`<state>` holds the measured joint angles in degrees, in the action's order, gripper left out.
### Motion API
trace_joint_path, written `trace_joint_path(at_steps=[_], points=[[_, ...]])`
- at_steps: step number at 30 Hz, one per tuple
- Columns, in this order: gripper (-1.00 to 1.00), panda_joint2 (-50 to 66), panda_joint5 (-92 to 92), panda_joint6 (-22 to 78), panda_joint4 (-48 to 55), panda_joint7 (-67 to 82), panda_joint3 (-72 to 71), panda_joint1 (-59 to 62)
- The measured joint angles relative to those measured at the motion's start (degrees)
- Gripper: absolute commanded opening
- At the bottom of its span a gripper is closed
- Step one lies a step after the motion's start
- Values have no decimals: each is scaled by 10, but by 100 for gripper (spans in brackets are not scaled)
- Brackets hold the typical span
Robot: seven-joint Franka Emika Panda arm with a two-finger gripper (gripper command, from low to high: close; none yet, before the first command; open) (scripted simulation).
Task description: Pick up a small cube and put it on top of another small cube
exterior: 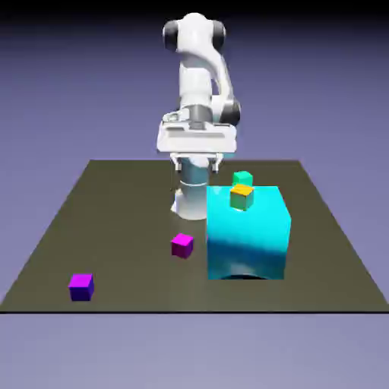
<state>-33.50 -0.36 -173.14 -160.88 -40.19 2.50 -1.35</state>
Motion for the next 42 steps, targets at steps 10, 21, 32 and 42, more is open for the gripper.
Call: trace_joint_path(at_steps=[10, 21, 32, 42], points=[[0, -70, -30, 72, 10, 188, 208, -55], [0, -147, -62, 151, 22, 394, 436, -115], [0, -225, -95, 230, 33, 600, 664, -175], [0, -295, -125, 302, 44, 788, 872, -229]])
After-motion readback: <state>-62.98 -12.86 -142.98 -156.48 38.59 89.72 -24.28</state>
